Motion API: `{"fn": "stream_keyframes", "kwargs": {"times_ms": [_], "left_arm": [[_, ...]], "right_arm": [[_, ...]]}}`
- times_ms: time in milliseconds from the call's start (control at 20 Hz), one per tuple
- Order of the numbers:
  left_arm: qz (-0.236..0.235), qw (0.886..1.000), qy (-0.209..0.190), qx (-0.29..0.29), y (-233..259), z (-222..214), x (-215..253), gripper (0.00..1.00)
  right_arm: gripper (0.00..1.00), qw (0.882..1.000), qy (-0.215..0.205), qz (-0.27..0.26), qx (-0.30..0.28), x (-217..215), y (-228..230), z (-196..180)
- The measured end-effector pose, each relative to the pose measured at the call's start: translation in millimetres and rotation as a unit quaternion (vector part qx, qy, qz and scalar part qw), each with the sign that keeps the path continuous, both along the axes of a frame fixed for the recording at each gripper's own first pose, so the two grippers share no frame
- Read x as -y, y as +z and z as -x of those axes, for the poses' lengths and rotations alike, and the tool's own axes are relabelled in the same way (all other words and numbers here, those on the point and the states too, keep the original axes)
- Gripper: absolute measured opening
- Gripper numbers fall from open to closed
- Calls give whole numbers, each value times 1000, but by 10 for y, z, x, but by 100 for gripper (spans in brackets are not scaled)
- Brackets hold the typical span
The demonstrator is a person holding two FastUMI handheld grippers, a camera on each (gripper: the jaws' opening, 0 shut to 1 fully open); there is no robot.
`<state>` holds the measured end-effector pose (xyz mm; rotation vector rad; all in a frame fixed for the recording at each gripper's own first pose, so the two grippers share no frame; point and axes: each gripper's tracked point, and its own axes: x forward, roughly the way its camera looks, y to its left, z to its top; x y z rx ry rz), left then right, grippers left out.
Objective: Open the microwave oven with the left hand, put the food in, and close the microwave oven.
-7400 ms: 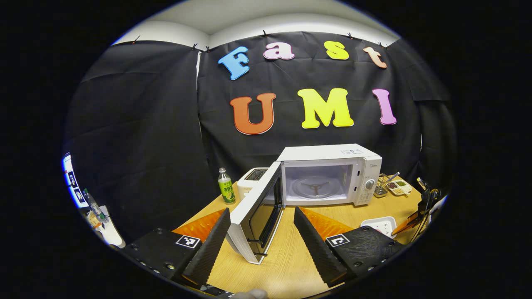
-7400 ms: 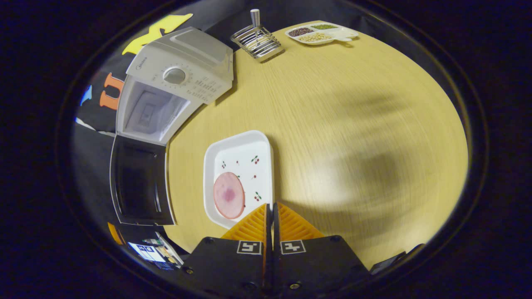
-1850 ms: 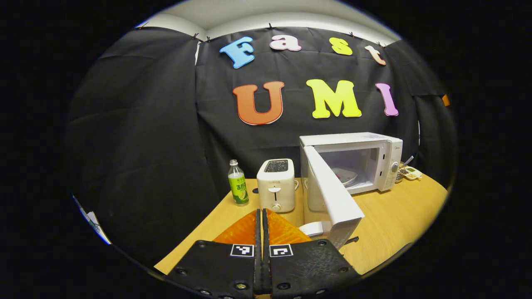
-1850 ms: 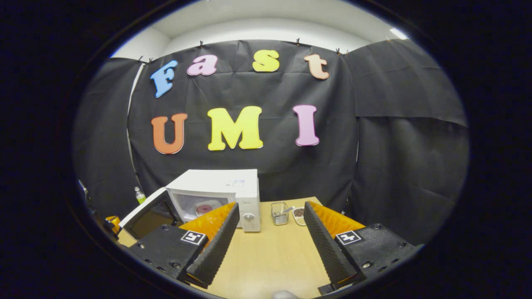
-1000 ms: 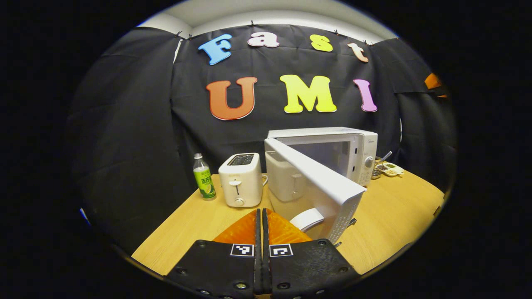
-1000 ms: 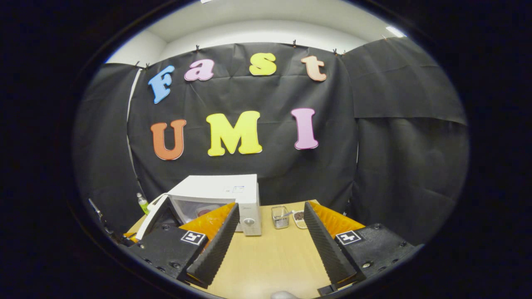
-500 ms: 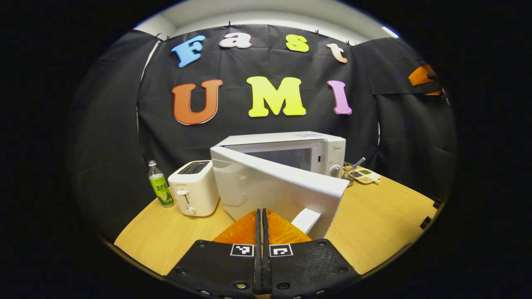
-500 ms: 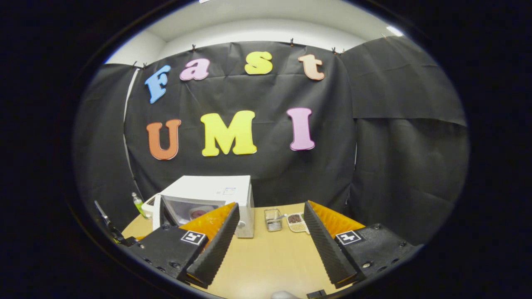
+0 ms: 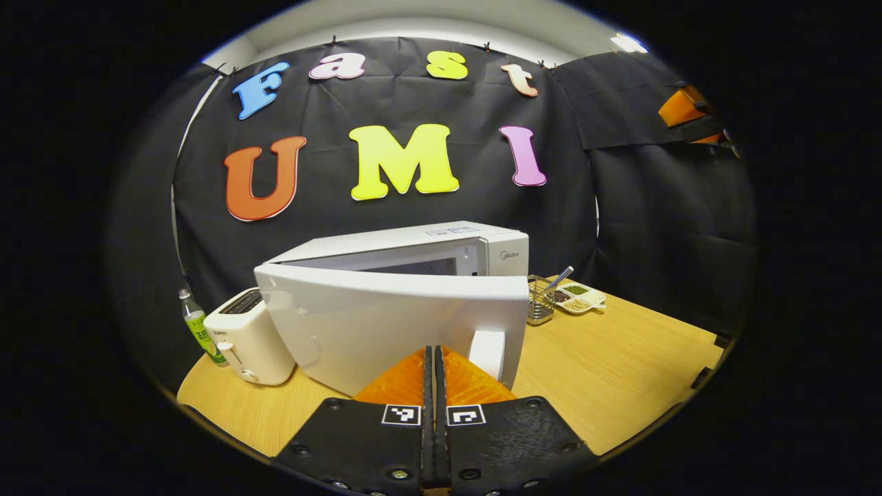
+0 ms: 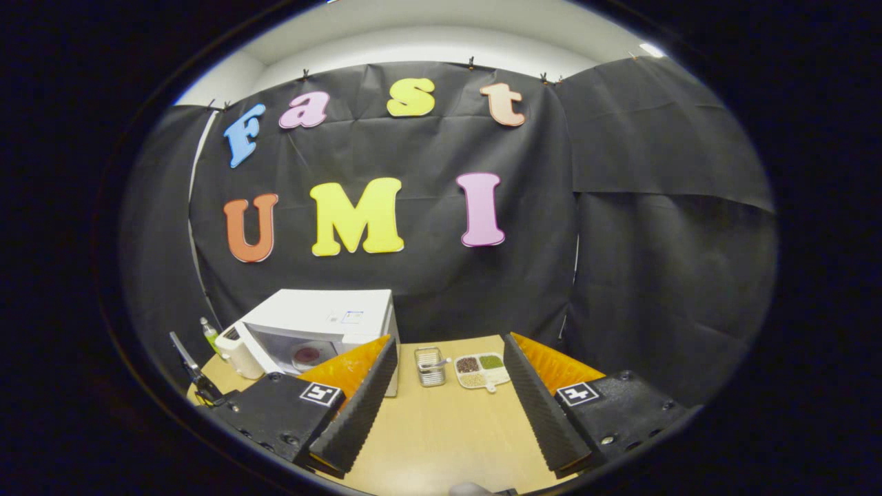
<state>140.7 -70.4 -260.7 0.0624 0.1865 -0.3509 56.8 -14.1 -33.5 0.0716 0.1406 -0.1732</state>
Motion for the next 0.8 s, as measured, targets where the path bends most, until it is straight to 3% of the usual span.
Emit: {"fn": "stream_keyframes", "kwargs": {"times_ms": [250, 800], "left_arm": [[-6, 1000, -22, 8, 11, -331, 275, 0], [-5, 1000, -13, 12, -18, -1027, 578, 0]], "right_arm": [[99, 1000, -3, 9, -6, 86, 16, -104], [99, 999, -20, -6, -29, 262, -120, -242]]}}
